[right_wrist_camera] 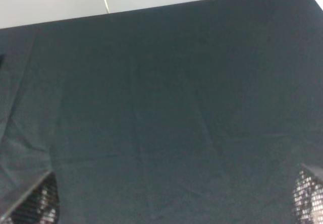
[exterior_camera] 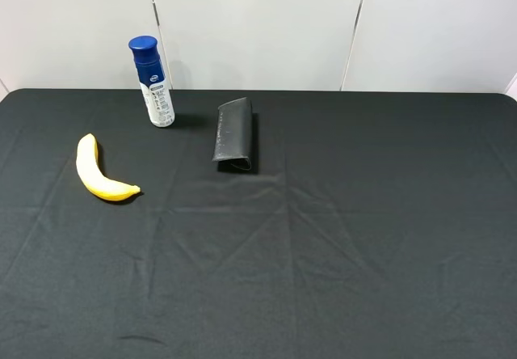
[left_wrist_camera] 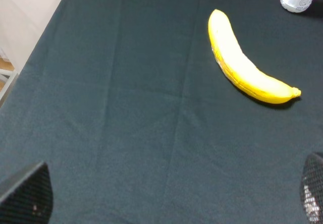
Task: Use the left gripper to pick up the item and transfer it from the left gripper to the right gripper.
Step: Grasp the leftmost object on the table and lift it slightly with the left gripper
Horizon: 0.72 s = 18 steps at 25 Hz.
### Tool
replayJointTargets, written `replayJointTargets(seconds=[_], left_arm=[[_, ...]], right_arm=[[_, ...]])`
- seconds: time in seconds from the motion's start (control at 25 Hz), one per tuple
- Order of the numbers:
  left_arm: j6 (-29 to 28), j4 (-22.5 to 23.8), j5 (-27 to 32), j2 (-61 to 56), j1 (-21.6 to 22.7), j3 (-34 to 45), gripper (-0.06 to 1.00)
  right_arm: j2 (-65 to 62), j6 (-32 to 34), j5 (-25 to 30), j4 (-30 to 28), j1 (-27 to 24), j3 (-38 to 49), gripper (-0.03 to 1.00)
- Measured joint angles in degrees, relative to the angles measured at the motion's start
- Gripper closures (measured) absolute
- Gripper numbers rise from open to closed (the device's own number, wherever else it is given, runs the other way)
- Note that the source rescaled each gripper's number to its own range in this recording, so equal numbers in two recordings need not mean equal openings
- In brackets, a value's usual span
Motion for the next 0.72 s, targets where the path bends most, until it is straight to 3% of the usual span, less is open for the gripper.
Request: replayJointTargets(seconds=[0.72], left_arm=[[-0.65,-1.08,0.04,0.23,0.0,-0.1,-0.05]], right_arm=[[0.0,0.0,0.0,0.0,0.0,0.0,-0.03]])
